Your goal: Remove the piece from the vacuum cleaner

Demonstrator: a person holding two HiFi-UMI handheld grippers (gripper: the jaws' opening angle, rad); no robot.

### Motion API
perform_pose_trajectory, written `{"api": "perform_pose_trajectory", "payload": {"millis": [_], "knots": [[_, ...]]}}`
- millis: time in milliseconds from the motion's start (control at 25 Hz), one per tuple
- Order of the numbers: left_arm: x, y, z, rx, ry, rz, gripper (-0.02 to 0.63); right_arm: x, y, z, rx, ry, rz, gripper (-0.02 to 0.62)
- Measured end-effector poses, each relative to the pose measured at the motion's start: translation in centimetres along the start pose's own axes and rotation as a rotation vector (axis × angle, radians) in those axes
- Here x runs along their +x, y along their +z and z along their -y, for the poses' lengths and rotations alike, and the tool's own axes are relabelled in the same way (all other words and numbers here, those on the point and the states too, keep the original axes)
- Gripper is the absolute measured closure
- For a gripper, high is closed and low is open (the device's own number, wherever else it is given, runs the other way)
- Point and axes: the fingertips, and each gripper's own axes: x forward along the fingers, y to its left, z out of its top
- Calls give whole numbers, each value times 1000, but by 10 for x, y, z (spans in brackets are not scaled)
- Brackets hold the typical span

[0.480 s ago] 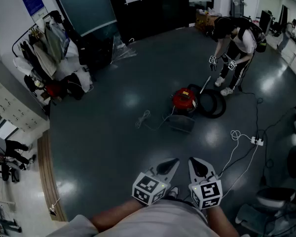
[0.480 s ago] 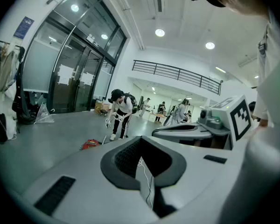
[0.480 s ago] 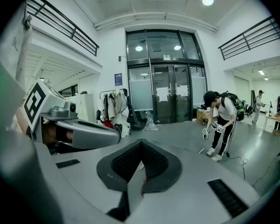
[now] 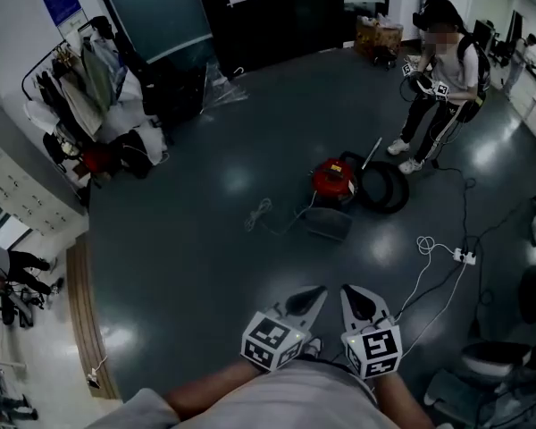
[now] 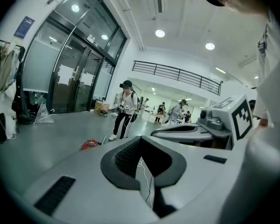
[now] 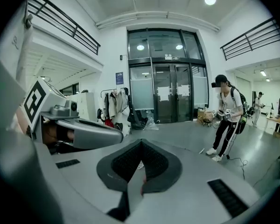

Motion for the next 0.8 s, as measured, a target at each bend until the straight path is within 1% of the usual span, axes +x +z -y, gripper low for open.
{"api": "perform_pose_trajectory", "payload": {"millis": [280, 600, 800], "knots": [[4, 0, 1, 4, -9, -14, 600, -3, 3, 2, 55, 27, 29, 578], [11, -3, 4, 5, 5, -31, 600, -7, 4, 6, 63, 53, 40, 578], [19, -3, 6, 6, 24, -31, 600, -10, 4, 24, 65, 34, 70, 578]]}}
